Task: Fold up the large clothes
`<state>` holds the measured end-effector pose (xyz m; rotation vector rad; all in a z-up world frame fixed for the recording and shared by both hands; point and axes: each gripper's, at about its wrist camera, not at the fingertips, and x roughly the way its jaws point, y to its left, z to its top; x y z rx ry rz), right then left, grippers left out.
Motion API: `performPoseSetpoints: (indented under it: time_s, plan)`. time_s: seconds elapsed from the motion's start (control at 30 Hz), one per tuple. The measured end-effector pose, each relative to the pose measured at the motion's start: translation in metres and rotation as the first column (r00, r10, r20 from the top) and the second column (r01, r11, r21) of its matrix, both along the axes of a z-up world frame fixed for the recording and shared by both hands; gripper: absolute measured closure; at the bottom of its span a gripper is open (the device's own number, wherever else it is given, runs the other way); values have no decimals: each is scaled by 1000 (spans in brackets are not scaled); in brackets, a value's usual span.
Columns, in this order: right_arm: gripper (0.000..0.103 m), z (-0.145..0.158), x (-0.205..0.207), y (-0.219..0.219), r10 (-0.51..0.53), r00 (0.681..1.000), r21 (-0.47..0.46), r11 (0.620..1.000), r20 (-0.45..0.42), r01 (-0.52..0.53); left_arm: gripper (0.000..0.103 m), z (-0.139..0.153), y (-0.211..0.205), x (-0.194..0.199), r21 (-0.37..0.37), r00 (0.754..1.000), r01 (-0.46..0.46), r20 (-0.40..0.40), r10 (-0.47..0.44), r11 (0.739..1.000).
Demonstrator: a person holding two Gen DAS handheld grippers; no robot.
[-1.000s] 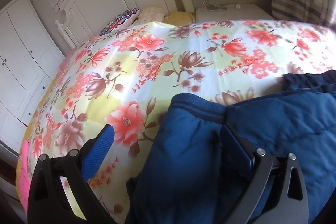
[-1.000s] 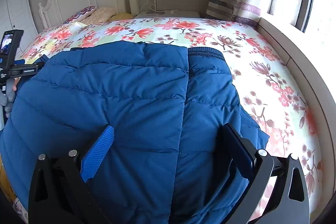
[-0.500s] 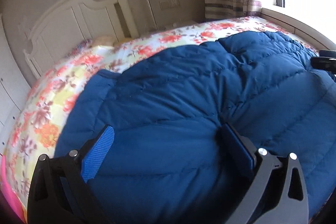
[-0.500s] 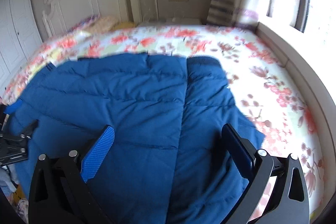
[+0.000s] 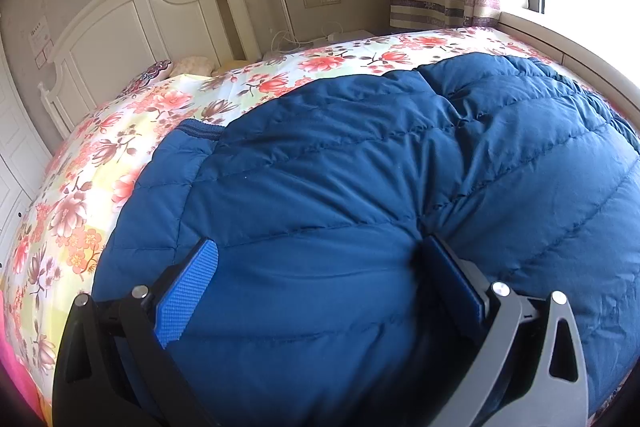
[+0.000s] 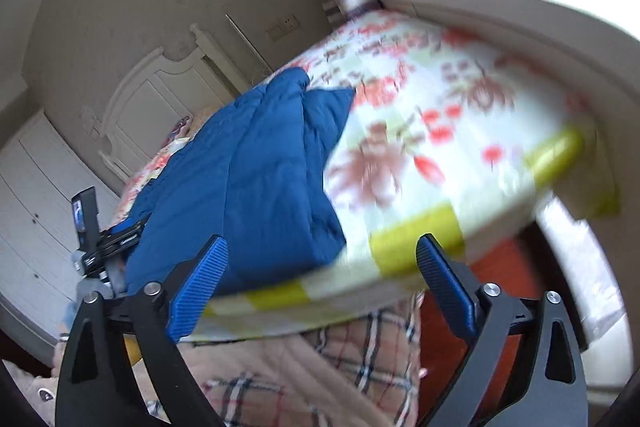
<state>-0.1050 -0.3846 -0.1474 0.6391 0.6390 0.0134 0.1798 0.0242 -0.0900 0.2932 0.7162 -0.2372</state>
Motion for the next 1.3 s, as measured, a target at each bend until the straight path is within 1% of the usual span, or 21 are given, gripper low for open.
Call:
performPoseSetpoints:
  time_s: [0.07, 0.13, 0.23, 0.27, 0.33, 0.37, 0.47, 0.53, 0.57, 0.63, 0.73, 0.8, 0.9, 0.93, 1.0, 1.03, 1.07, 1.13, 1.17, 1.23, 1.3]
  plan:
    - [17, -9, 7, 10, 36, 999, 24, 999, -14, -36, 2, 0, -1, 0, 2, 1000, -1, 2, 1, 1000]
    - [20, -13, 15, 24, 75, 997, 21, 997, -19, -75, 2, 0, 0, -1, 2, 1000, -2, 4, 2, 1000]
    - [20, -8, 30, 40, 118, 993, -23, 993, -11, -118, 2, 0, 0, -1, 2, 1000, -2, 4, 2, 1000]
    - [13, -6, 34, 46, 116, 993, -37, 993, -1, -116, 2, 0, 0, -1, 1, 1000, -2, 4, 2, 1000]
    - [8, -3, 38, 50, 108, 994, -69, 992, -12, -109, 2, 0, 0, -1, 2, 1000, -2, 4, 2, 1000]
    - [15, 1, 40, 56, 126, 992, -100, 987, 3, -125, 2, 0, 0, -1, 1, 1000, -2, 4, 2, 1000]
    - [15, 7, 47, 71, 131, 991, -168, 976, -41, -136, 2, 0, 0, -1, -1, 1000, -2, 5, 2, 1000]
    - [14, 3, 52, 69, 134, 990, -128, 982, -46, -139, 2, 0, 0, -1, -3, 1000, -1, 4, 1, 1000]
    - [12, 1, 55, 67, 136, 990, -102, 985, -27, -138, 2, 0, 0, 0, -2, 1000, -1, 4, 1, 1000]
    - [8, 1, 63, 68, 145, 989, -114, 983, -27, -147, 2, 0, 0, 0, -2, 1000, 0, 3, 0, 1000]
    - [7, 4, 79, 73, 139, 989, -107, 984, -43, -143, 2, 0, 0, -1, -3, 1000, -1, 3, 1, 1000]
    - [7, 4, 99, 69, 129, 991, -70, 989, -33, -131, 2, 0, 0, 0, -2, 1000, -1, 2, 1, 1000]
    - [7, 4, 128, 59, 90, 996, 17, 996, -27, -90, 2, -1, -1, -1, 1, 1000, -4, 2, 4, 1000]
    - [9, 5, 138, 56, 65, 998, 50, 997, -28, -63, 2, -1, -2, -1, 3, 1000, -8, 4, 8, 1000]
    - [28, 7, 145, 51, 23, 1000, 59, 998, -9, -23, 2, -1, -4, 1, 12, 999, -32, 17, 32, 999]
    - [42, 11, 145, 49, 14, 999, 55, 998, 50, -17, 2, 0, -4, 3, 16, 999, -48, 21, 48, 999]
    - [56, 19, 143, 49, 5, 995, 9, 1000, 98, -6, 2, 0, -5, 6, 19, 998, -60, 22, 60, 998]
    - [66, 33, 140, 54, 24, 989, -85, 996, 143, -12, 2, 1, -11, 13, 38, 997, -68, 23, 68, 997]
    - [70, 44, 137, 60, 30, 985, -165, 986, 171, -1, 2, 3, -17, 17, 58, 997, -67, 30, 65, 996]
    - [72, 57, 133, 65, 24, 978, -244, 969, 207, 28, 2, 8, -27, 26, 76, 999, -47, 26, 45, 996]
    - [72, 70, 134, 67, 13, 973, -292, 955, 231, 57, 4, 19, -37, 36, 57, 999, -31, -5, 31, 998]
